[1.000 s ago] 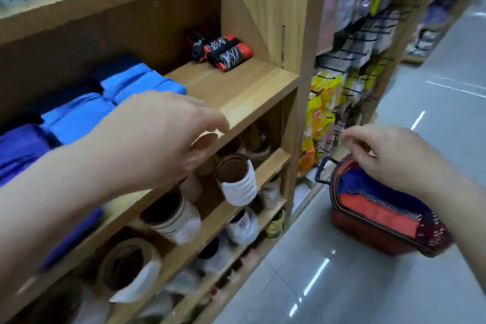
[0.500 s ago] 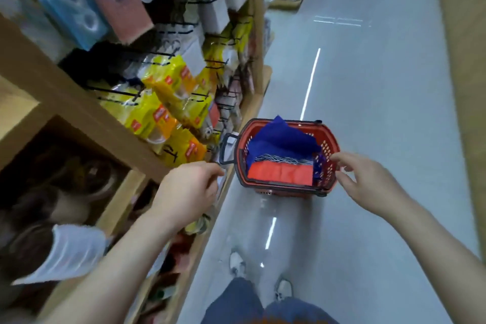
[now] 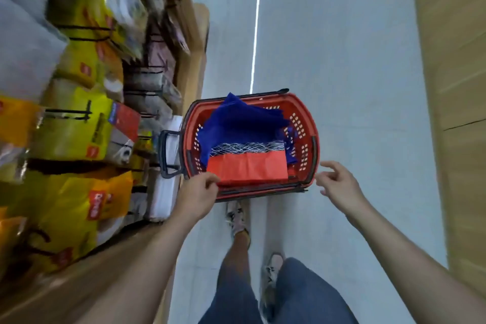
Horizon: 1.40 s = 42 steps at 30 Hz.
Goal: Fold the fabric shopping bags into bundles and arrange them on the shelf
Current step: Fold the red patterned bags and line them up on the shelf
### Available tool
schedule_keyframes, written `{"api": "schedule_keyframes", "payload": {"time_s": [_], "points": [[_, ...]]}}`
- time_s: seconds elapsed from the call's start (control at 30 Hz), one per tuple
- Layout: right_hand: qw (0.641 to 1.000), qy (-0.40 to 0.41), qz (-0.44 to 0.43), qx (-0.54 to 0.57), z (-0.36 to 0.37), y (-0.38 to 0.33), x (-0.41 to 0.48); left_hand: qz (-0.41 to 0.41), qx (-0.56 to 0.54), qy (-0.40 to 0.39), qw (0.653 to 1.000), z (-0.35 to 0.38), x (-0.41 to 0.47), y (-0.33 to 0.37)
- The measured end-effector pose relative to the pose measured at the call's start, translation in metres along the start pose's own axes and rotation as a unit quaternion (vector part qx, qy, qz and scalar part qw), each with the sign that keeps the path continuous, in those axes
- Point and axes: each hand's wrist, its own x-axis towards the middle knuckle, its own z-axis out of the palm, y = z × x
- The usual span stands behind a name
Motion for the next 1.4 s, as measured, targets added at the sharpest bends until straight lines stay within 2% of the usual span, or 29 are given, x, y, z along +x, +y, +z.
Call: {"api": "schedule_keyframes", "payload": {"time_s": [0.17,0.33,0.47,0.53,0.63,0.7,0.8,0.93,0.97,1.1,1.17,1.23,1.3,1.4], "points": [[0.995,-0.017,0.086,0.042,0.057,0.034,0.106,-0.02,-0.005,-0.067,0.998,0.071,0.092,-0.023],[0.995,-0.049,0.065,-0.055,0.109,0.078,0.201,-0.055,-0.03,-0.09,0.994,0.142,0.154,-0.045],[0.988,-0.053,0.094,-0.112,0.14,0.114,0.247,-0.082,-0.082,-0.113,0.987,0.193,0.178,-0.037],[0.993,-0.036,0.038,-0.103,0.148,0.113,0.244,-0.116,-0.136,-0.14,0.974,0.205,0.182,-0.021],[0.989,-0.045,-0.12,-0.079,0.156,0.093,0.213,-0.146,-0.242,-0.182,0.942,0.206,0.192,0.015],[0.977,-0.04,-0.196,-0.074,0.162,0.079,0.189,-0.173,-0.293,-0.155,0.927,0.199,0.198,0.038],[0.967,-0.032,-0.242,-0.075,0.16,0.064,0.159,-0.157,-0.277,-0.057,0.946,0.183,0.196,0.052],[0.96,-0.221,-0.165,-0.042,0.129,0.038,0.132,-0.135,-0.261,0.035,0.955,0.137,0.17,0.056],[0.962,-0.232,-0.144,-0.031,0.118,0.03,0.131,-0.122,-0.252,0.05,0.959,0.119,0.16,0.056],[0.979,-0.149,-0.118,-0.066,0.068,-0.002,0.144,-0.045,-0.192,0.02,0.98,0.044,0.112,0.06],[0.978,-0.123,-0.149,-0.08,0.051,-0.027,0.153,0.002,-0.194,-0.014,0.981,0.006,0.087,0.065],[0.963,-0.105,-0.221,-0.112,0.039,-0.056,0.158,0.02,-0.248,-0.039,0.968,-0.028,0.063,0.071],[0.946,-0.096,-0.272,-0.147,0.026,-0.09,0.156,0.016,-0.3,-0.028,0.953,-0.055,0.044,0.073],[0.938,-0.117,-0.307,-0.108,0.001,-0.143,0.138,-0.011,-0.372,-0.023,0.928,-0.089,0.019,0.074]]}}
